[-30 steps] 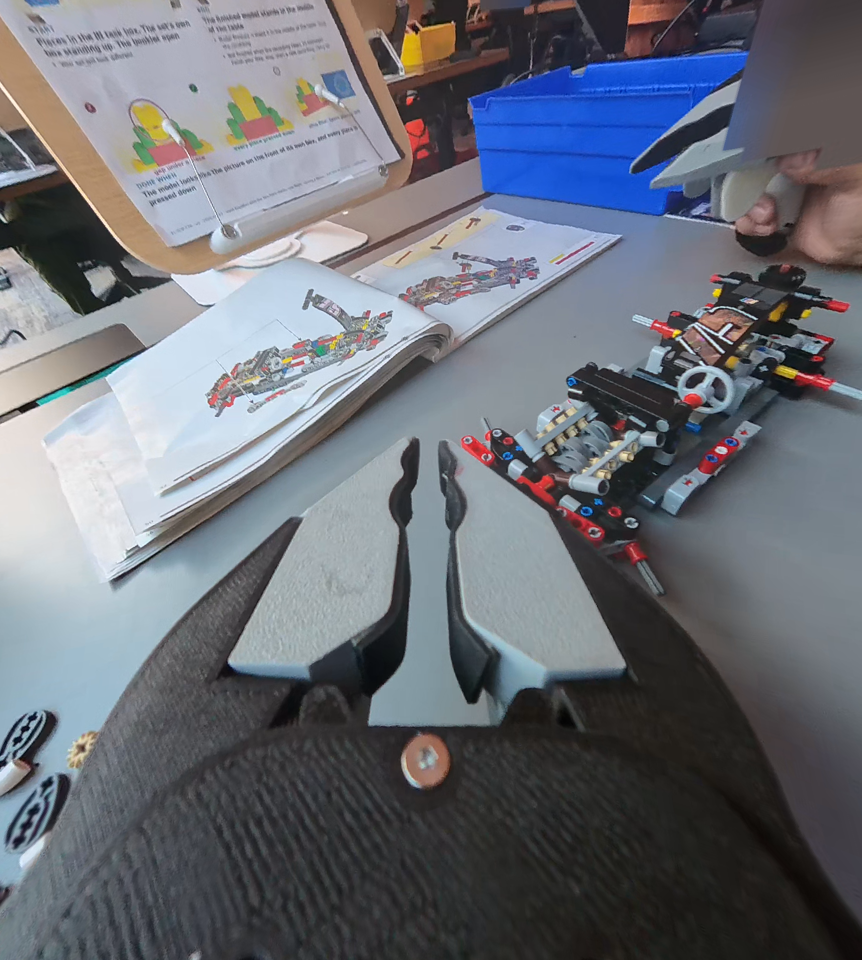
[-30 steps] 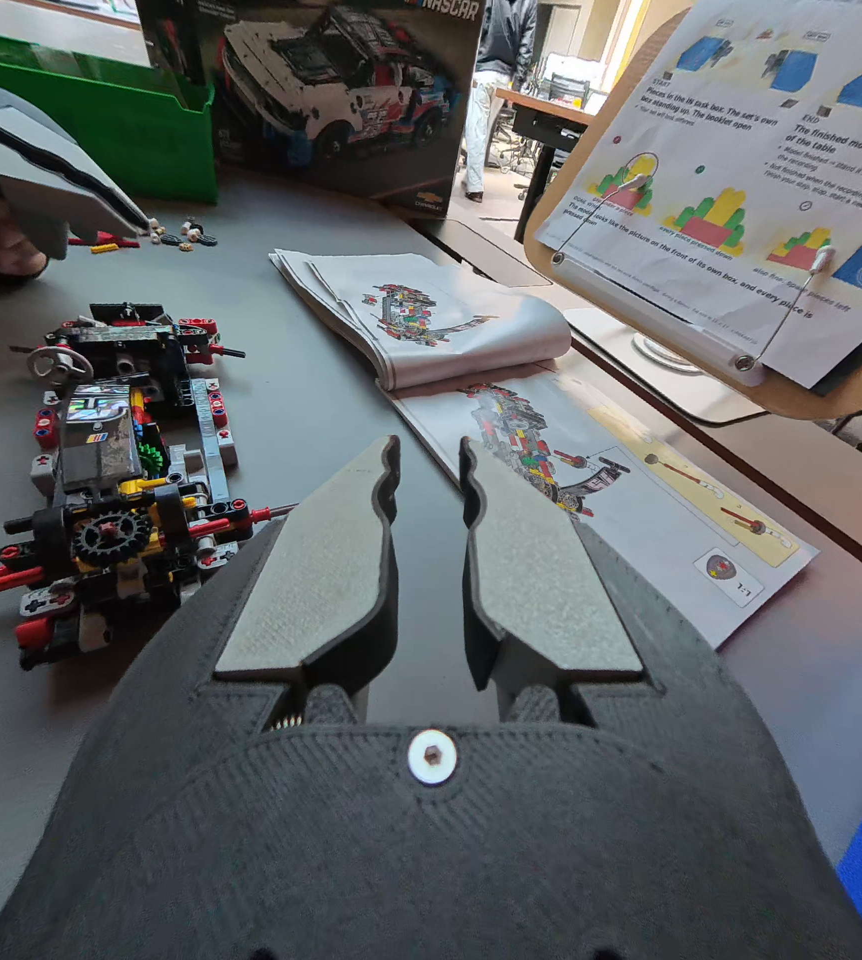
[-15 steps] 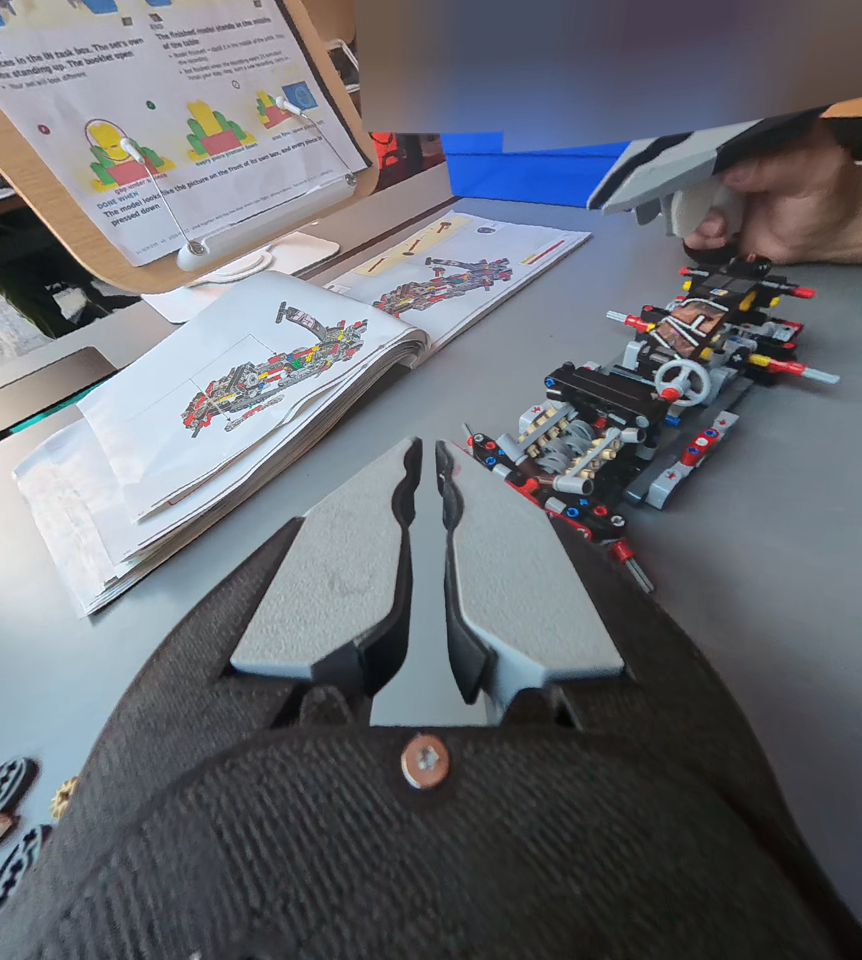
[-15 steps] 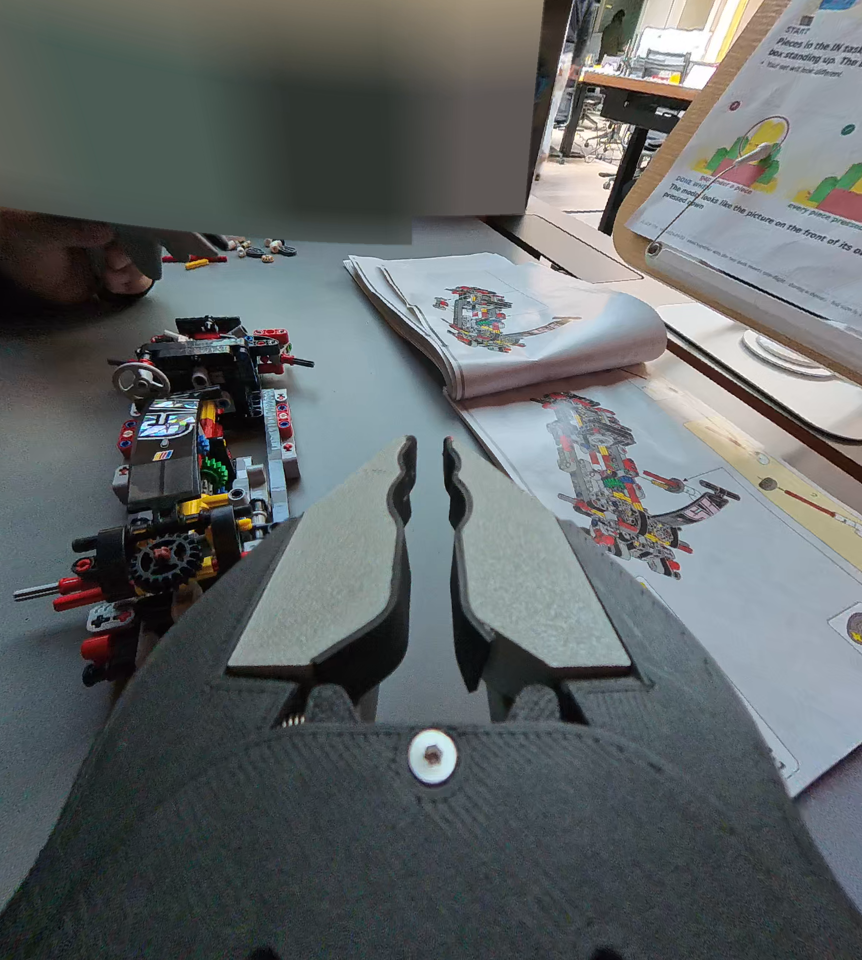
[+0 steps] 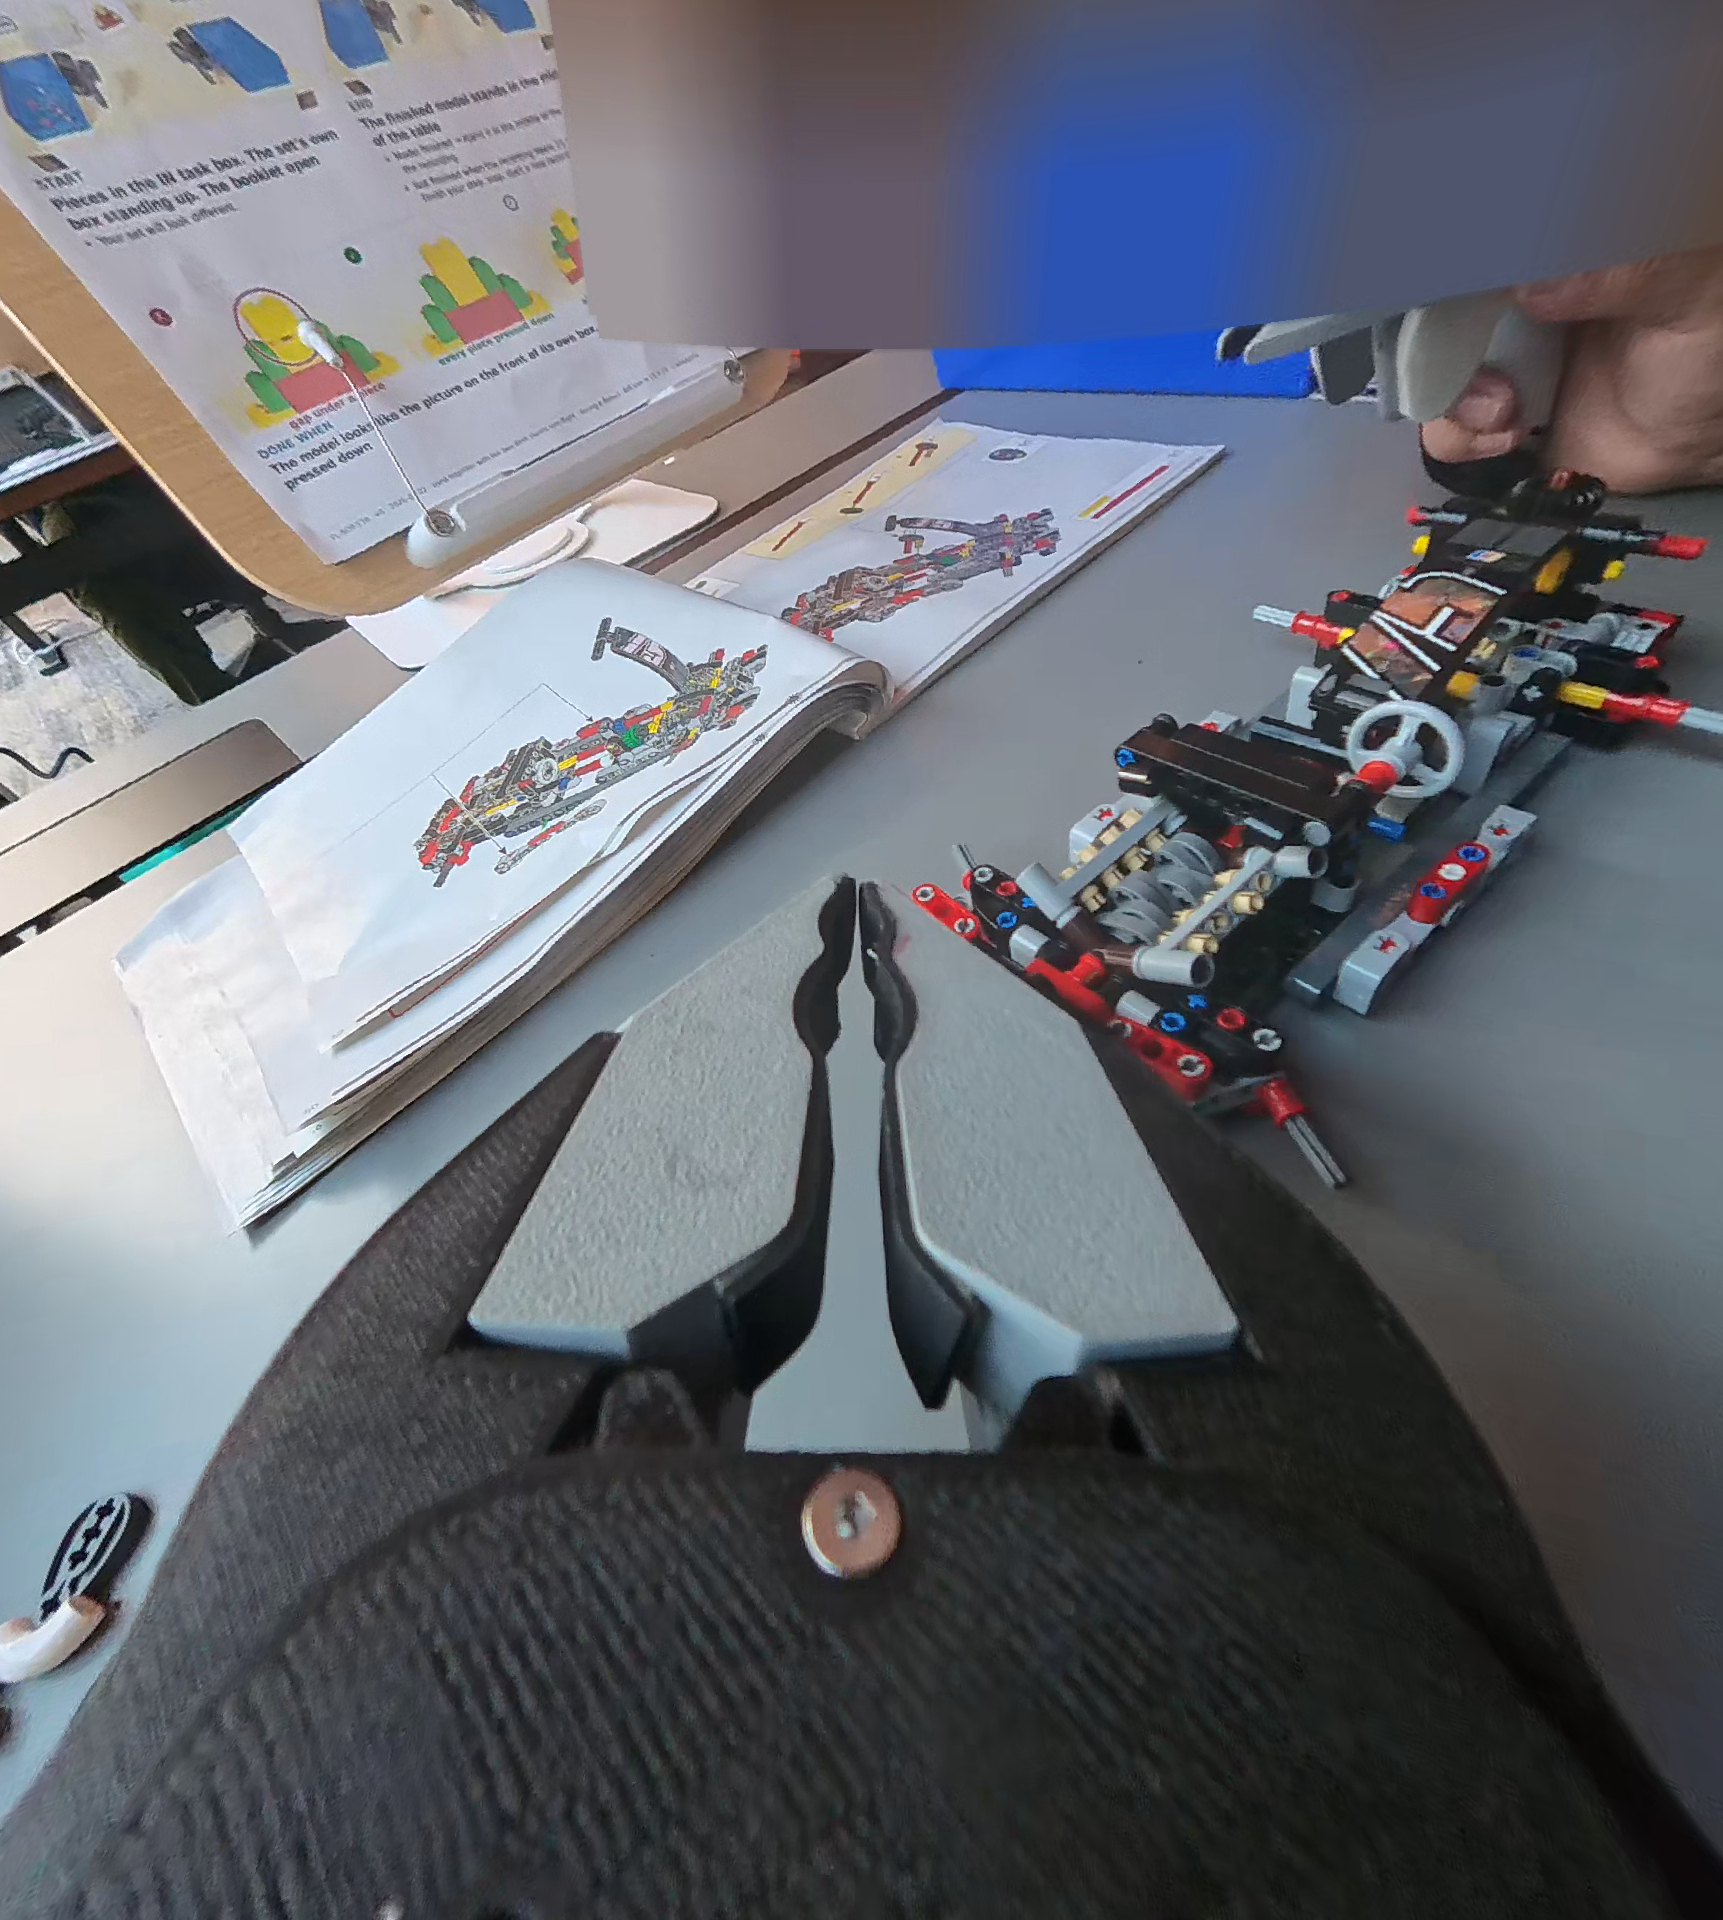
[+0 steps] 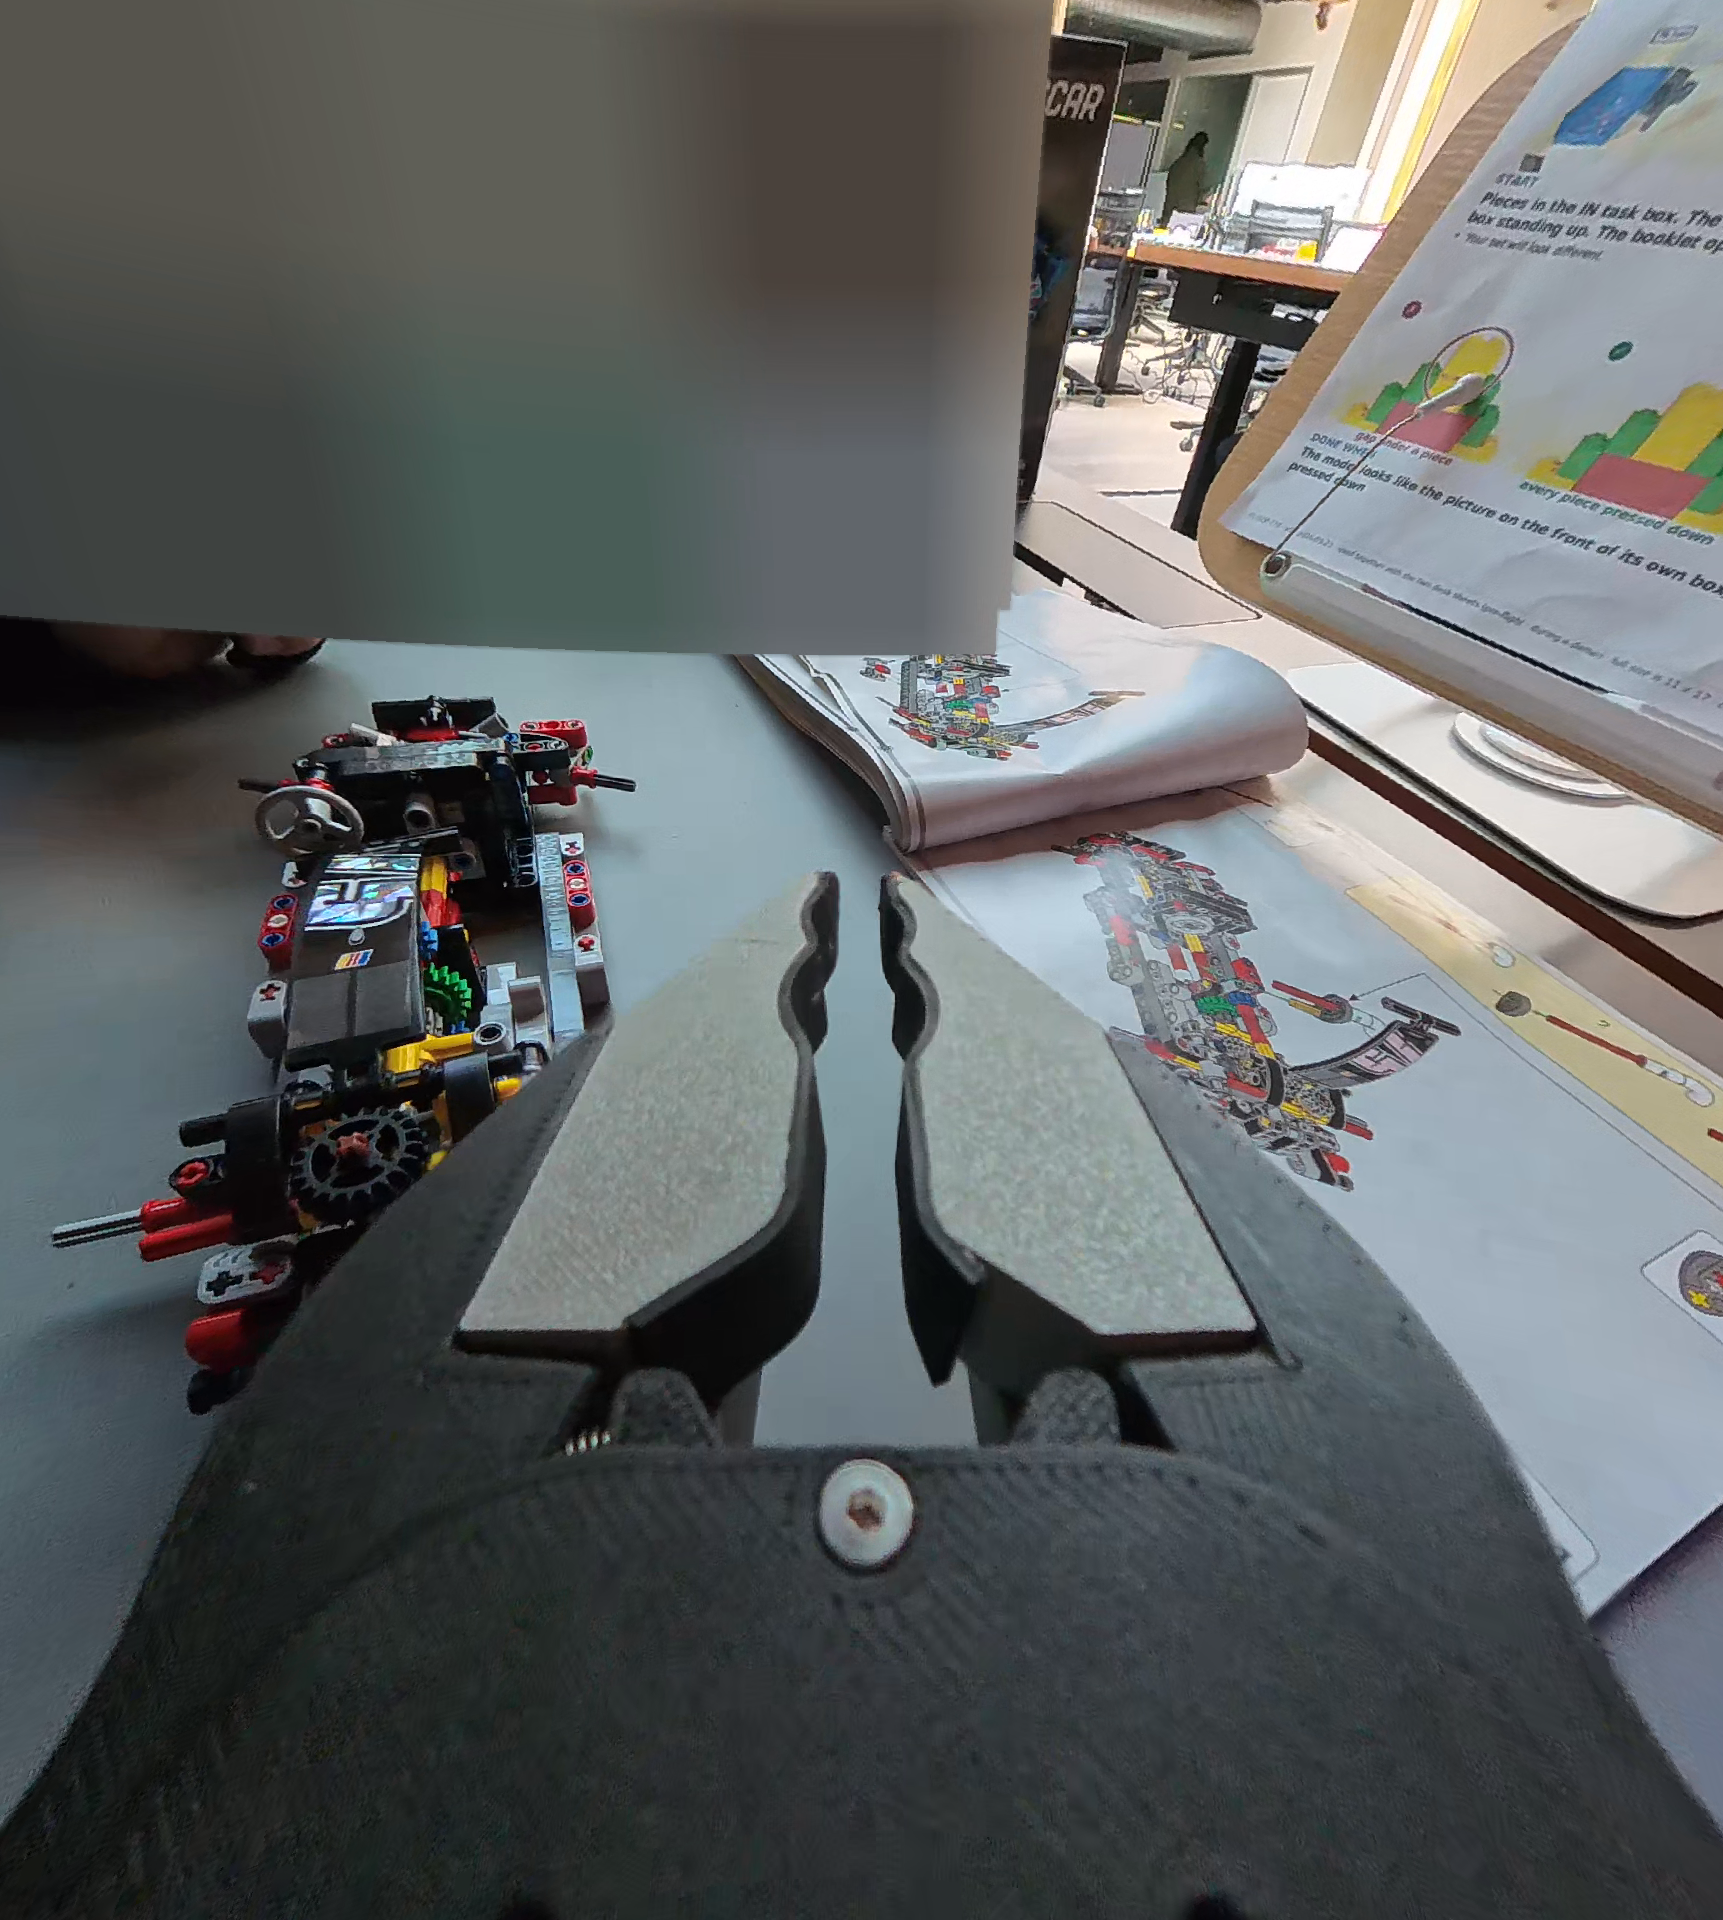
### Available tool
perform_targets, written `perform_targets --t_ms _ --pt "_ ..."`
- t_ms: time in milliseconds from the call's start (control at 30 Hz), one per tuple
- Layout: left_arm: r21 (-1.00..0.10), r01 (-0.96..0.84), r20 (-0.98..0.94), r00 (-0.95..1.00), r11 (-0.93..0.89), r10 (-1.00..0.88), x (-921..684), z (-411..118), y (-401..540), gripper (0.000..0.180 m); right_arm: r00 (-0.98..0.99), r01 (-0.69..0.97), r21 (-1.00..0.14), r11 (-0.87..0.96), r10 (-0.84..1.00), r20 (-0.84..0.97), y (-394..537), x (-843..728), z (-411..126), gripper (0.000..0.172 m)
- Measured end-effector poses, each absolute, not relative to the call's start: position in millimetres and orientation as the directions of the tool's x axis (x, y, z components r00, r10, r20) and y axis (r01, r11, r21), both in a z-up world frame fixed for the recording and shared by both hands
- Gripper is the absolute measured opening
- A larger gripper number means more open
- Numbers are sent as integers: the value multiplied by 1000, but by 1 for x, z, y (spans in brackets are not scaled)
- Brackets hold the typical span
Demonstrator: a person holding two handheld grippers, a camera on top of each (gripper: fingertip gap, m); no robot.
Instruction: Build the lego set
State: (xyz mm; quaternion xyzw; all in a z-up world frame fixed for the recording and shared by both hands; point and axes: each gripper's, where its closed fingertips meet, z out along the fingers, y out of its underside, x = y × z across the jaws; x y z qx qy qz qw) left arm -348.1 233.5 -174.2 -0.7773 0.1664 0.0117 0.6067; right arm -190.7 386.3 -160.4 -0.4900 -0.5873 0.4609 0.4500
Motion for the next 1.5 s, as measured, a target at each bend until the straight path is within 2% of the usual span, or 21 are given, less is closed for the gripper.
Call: perform_targets --t_ms 600,1100,1200,1300,1400,1500 --pt "-951 -269 -232 948 -152 -219 -348 -164 228 0 -22 214 -963 166 986 165 408 -184 -164 5" --pt "-912 -353 -316 930 -210 -189 -348 -175 234 0 -100 267 -955 131 989 108 402 -184 -174 11" --pt "-900 -378 -342 921 -216 -186 -347 -177 234 0 4 271 -955 118 992 123 427 -176 -168 11" --pt "-903 -374 -345 925 -214 -159 -351 -175 235 0 294 250 -966 64 946 139 478 -151 -151 10" --pt "-916 -336 -316 941 -219 -122 -359 -171 239 0 465 178 -982 59 874 137 504 -119 -123 16" --pt "-923 -248 -206 965 -296 -164 -349 -159 262 26 515 96 -993 64 851 104 511 -97 -103 15"
